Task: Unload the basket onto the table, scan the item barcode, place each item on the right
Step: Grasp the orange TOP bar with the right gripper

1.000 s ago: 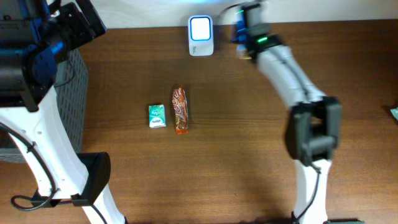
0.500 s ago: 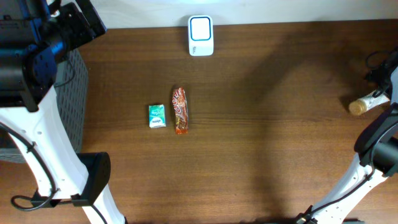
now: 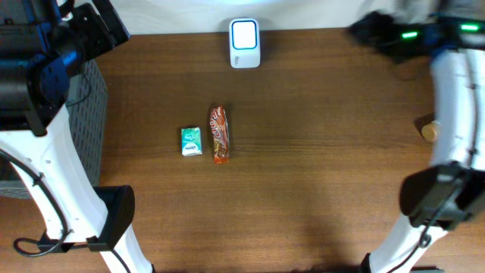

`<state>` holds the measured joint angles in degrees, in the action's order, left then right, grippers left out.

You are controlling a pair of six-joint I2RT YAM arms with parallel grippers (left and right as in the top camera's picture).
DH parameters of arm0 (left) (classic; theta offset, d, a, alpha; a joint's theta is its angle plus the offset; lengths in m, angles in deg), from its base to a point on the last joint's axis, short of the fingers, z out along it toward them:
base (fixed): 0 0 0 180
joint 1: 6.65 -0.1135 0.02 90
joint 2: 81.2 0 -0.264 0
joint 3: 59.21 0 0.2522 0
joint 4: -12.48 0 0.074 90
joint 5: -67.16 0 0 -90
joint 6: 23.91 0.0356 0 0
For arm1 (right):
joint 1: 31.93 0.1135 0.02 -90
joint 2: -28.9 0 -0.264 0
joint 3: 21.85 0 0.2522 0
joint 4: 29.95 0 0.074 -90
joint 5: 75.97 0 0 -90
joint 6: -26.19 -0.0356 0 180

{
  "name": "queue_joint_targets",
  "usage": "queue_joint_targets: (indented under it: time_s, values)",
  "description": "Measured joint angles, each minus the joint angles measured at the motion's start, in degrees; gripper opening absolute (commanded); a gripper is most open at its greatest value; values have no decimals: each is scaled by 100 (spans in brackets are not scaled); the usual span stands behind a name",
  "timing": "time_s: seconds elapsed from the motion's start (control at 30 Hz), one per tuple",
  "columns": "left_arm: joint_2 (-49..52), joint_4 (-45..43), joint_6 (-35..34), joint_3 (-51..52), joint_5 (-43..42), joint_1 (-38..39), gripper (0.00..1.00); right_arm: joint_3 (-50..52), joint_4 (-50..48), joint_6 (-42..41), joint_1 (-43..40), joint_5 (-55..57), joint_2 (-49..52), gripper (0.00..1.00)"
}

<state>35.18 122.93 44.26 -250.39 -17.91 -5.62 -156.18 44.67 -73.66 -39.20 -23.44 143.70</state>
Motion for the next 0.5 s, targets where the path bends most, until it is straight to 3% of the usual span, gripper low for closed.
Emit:
queue_joint_targets:
  time_s: [0.1, 0.27, 0.4, 0.43, 0.5]
  values:
    - [0, 0, 0, 0, 0, 0, 99, 490, -92, 74, 1303, 529, 365, 79]
    - [0, 0, -2, 0, 0, 0, 99, 616, -756, -514, 3230, 1832, 1403, 78]
    - [0, 0, -2, 0, 0, 0, 99, 640, -892, -918, 4028, 2210, 1838, 74]
    - [0, 0, 0, 0, 0, 0, 99, 640, -890, -1032, 4164, 2367, 1880, 67]
    - [0, 0, 0, 0, 2, 0, 99, 640, -894, -1233, 4332, 2761, 1897, 62]
